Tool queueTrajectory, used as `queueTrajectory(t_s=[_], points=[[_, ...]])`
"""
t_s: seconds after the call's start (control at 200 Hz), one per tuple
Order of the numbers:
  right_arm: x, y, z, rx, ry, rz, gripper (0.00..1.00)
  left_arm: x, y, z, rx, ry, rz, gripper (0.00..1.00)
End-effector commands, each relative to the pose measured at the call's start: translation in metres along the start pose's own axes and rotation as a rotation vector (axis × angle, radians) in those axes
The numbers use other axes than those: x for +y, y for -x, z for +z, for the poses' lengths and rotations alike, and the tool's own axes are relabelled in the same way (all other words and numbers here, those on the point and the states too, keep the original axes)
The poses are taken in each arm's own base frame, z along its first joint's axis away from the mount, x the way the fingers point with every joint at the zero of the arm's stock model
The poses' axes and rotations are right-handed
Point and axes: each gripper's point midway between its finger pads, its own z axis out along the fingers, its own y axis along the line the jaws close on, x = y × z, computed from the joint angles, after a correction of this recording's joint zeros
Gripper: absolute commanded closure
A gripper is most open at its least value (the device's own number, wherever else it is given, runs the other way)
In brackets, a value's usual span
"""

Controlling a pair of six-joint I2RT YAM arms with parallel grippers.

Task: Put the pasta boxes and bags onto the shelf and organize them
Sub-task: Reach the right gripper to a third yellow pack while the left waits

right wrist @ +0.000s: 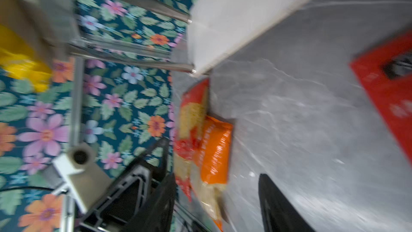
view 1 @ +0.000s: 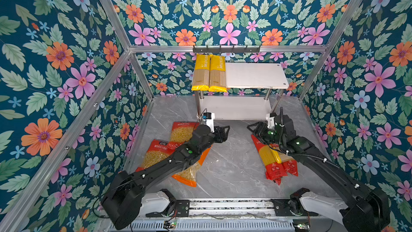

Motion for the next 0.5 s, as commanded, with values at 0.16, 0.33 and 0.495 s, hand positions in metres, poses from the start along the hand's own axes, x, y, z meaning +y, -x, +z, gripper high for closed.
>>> queueTrajectory(t_s=[0.16,0.33,0.495], points=[[-0.117,-0.028,-0.034,0.109,-0.408,-0.075,0.36,-0.047,-0.065,0.064,0.105,-0.112,0.006,0.30],[-0.154,-0.004,-0.061,-0.059,-0.465,0.101,0.31,-0.072,-0.098,0.084,0.172,-0.158,0.037,0.31],[-0.190,0.011,-0.079,-0.197,-0.433,0.355,0.29,-0.085,-0.110,0.090,0.201,-0.196,0.067,0.31]])
